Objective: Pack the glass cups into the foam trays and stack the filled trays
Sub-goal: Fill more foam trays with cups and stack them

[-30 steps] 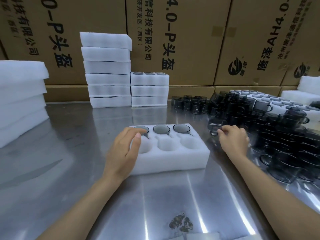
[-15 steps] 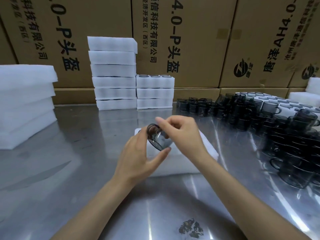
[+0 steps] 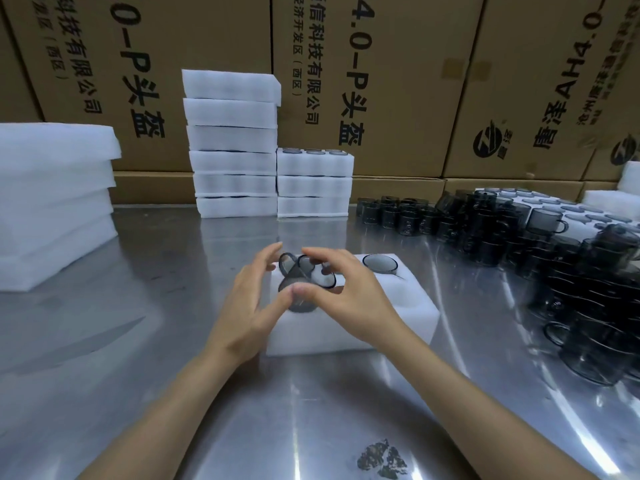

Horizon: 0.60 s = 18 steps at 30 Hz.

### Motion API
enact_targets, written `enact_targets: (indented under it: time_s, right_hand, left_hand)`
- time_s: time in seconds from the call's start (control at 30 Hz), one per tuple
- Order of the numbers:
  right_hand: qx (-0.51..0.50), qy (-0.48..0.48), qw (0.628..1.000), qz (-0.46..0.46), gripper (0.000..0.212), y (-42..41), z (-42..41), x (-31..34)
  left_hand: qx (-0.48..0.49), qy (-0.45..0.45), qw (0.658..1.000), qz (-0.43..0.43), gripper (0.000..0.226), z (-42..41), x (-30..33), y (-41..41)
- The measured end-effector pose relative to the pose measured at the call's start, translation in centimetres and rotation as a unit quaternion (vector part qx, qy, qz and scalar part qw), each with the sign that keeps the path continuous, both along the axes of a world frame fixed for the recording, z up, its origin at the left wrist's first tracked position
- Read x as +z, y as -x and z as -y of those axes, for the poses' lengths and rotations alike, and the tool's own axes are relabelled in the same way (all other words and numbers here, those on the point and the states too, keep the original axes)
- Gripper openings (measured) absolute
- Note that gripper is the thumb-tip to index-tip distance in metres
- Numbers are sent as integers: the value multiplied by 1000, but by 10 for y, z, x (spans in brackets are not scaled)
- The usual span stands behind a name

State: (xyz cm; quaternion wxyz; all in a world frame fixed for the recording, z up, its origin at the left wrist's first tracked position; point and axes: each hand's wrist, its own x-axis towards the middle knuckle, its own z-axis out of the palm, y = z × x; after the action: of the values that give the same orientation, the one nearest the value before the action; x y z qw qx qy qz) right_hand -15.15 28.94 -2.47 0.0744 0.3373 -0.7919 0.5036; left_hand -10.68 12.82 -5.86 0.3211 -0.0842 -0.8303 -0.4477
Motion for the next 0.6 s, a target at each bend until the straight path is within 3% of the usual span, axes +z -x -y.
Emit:
enact_targets:
  time_s: [0.23, 0.4, 0.6]
  right_hand:
    - [-29, -51, 997, -50, 51, 0, 3, -1]
    - [-67, -123, 980, -139, 55, -4, 9, -5]
    - [-64, -151, 976, -142, 68, -6, 4, -9]
  left_hand:
    - [-8, 23, 999, -39, 57, 4, 1, -1]
    - [-16, 65, 997, -46, 53, 6, 1, -5]
    - [-5, 92, 995, -47, 56, 8, 6, -16]
